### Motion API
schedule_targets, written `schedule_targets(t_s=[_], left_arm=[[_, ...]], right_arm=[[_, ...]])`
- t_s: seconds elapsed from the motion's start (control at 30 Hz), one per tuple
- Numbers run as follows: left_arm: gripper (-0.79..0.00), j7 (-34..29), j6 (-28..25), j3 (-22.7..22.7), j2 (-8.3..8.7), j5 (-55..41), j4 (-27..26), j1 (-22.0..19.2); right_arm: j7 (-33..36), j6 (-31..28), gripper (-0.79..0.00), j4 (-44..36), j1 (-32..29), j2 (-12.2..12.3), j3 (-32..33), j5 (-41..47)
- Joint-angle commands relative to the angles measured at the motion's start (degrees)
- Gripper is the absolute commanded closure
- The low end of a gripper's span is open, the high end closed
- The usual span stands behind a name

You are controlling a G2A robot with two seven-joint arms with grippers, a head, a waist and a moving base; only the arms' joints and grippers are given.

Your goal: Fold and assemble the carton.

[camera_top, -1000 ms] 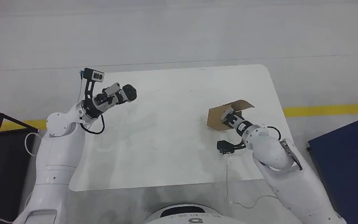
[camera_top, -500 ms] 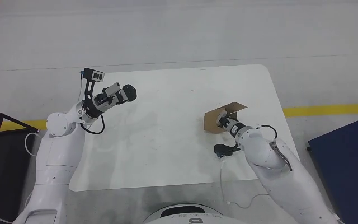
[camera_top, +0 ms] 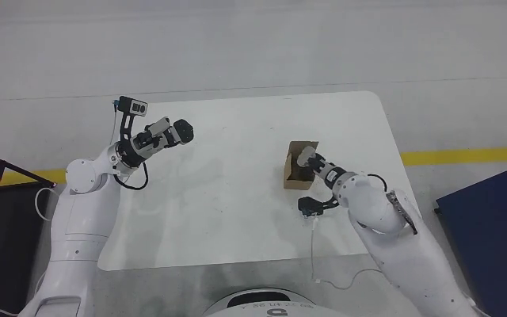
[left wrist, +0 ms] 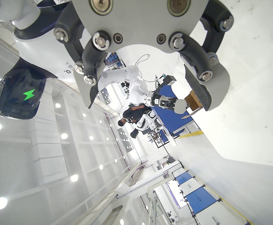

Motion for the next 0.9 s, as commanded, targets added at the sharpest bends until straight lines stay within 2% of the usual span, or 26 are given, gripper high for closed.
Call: schedule_targets(t_s=[0.0, 0.03, 0.1, 0.13, 0.17, 0.33, 0.43, 0.47, 0.5, 0.87], left_arm=[[-0.785, 0.0, 0.0, 0.0, 0.0, 0.0, 0.0, 0.0], [-0.785, 0.0, 0.0, 0.0, 0.0, 0.0, 0.0, 0.0], [-0.785, 0.0, 0.0, 0.0, 0.0, 0.0, 0.0, 0.0], [-0.785, 0.0, 0.0, 0.0, 0.0, 0.0, 0.0, 0.0], [-0.785, 0.0, 0.0, 0.0, 0.0, 0.0, 0.0, 0.0], [-0.785, 0.0, 0.0, 0.0, 0.0, 0.0, 0.0, 0.0], [-0.785, 0.0, 0.0, 0.0, 0.0, 0.0, 0.0, 0.0], [-0.785, 0.0, 0.0, 0.0, 0.0, 0.0, 0.0, 0.0], [-0.785, 0.0, 0.0, 0.0, 0.0, 0.0, 0.0, 0.0], [-0.785, 0.0, 0.0, 0.0, 0.0, 0.0, 0.0, 0.0]], right_arm=[[2.2, 1.9, -0.477, -0.3, -1.0, -0.7, 3.6, 10.5], [3.3, 3.2, -0.502, -0.3, -1.8, -1.1, 5.5, 14.1], [1.9, 5.4, -0.4, -1.1, -4.3, -3.2, 8.8, 14.1], [0.9, 5.5, -0.391, -1.3, -5.1, -4.4, 10.3, 14.1], [0.9, 5.5, -0.428, -1.3, -5.1, -4.4, 10.3, 14.1], [0.9, 5.5, -0.385, -1.3, -5.1, -4.4, 10.3, 14.1], [0.9, 5.5, -0.468, -1.3, -5.1, -4.4, 10.3, 14.1], [0.9, 5.5, -0.551, -1.3, -5.1, -4.4, 10.3, 14.1], [0.9, 5.5, -0.785, -1.3, -5.1, -4.4, 10.3, 14.1], [0.9, 5.5, -0.785, -1.3, -5.1, -4.4, 10.3, 14.1]])
